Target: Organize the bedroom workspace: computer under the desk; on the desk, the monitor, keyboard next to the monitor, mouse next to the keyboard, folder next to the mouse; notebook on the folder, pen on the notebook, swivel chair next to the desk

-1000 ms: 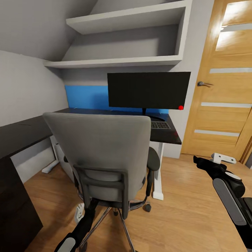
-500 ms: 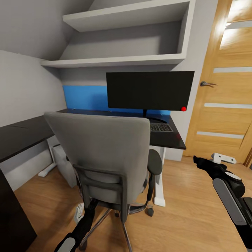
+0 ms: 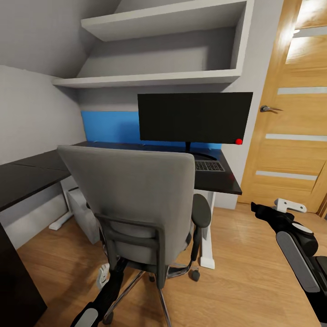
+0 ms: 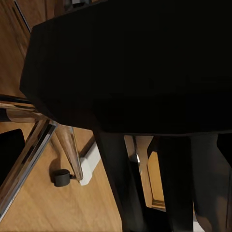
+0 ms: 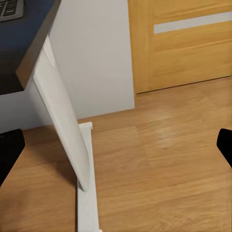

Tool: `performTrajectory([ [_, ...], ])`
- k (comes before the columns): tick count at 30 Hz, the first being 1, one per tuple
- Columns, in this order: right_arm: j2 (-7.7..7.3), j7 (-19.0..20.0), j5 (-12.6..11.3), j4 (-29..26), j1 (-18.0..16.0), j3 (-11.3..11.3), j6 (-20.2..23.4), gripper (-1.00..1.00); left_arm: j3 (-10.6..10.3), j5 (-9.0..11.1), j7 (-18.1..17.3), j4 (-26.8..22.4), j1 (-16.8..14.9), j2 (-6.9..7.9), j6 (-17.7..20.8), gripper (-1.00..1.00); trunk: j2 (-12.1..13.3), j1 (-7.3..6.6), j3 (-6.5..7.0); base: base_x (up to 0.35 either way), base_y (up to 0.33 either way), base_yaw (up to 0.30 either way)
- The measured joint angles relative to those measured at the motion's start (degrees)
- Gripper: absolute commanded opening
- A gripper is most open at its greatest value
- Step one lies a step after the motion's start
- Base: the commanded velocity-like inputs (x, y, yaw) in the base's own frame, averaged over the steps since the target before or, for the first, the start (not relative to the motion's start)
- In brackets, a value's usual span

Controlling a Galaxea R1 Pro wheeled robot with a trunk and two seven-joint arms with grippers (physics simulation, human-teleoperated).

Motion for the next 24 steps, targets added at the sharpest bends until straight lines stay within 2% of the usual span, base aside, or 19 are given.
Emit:
performTrajectory([
  [24, 0.00, -0.1, 0.0, 0.0, 0.0, 0.0, 0.0, 1.00, 0.0, 0.0, -0.4, 0.0, 0.0, 0.07, -0.1, 1.00, 0.0, 0.00, 0.00, -0.007, 0.000, 0.000],
])
